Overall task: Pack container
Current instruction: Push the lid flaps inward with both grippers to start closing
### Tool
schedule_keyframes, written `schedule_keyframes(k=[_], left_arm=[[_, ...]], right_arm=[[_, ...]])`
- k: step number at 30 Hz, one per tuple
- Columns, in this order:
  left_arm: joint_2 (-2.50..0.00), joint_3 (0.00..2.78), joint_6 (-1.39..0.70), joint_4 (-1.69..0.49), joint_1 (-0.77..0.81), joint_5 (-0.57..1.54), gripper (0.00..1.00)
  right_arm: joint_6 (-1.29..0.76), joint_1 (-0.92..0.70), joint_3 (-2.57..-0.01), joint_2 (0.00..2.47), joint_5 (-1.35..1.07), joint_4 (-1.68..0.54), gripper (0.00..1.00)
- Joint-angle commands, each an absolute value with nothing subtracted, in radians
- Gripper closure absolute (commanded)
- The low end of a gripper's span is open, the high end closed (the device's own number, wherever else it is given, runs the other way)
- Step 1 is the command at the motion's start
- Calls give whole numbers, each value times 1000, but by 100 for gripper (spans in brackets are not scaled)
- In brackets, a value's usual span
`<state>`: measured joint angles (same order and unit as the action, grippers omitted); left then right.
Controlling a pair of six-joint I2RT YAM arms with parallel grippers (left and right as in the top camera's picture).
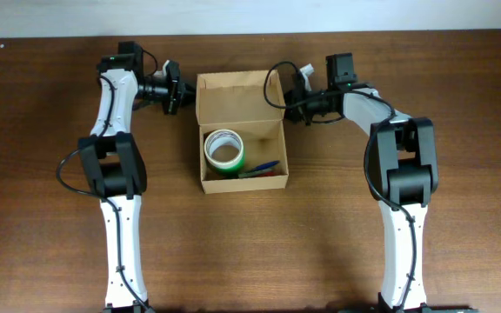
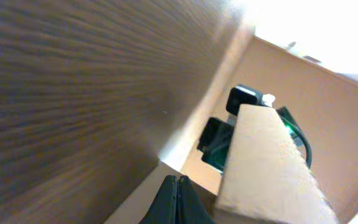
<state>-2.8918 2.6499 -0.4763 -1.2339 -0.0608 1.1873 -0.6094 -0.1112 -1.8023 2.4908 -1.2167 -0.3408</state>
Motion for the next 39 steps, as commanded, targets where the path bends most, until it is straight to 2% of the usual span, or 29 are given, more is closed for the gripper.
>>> schedule_keyframes(k=[1,8,17,21,32,39], left_arm=[[-2930,2651,-485,-1217,-54,1292,98],[-2928,2738,-471,-1174,-54,1420,98],[-2928,2965,-505,-1192,-54,1417,98],[-2928,3023,-490,-1272,-49,1370,99],[-2928,3140,-445,-1422,-6,1277,98],[-2835,3139,-262,-1688,2,1053,98]], right_arm=[[-607,-111,-1812,2488,-1273,-304,96],[-599,-109,-1816,2446,-1272,-244,96],[-591,-109,-1852,2373,-1203,-246,96],[-591,-109,-1852,2313,-1130,-271,96],[-428,-112,-1852,2179,-962,-527,96],[-244,-131,-1852,2071,-824,-735,96]])
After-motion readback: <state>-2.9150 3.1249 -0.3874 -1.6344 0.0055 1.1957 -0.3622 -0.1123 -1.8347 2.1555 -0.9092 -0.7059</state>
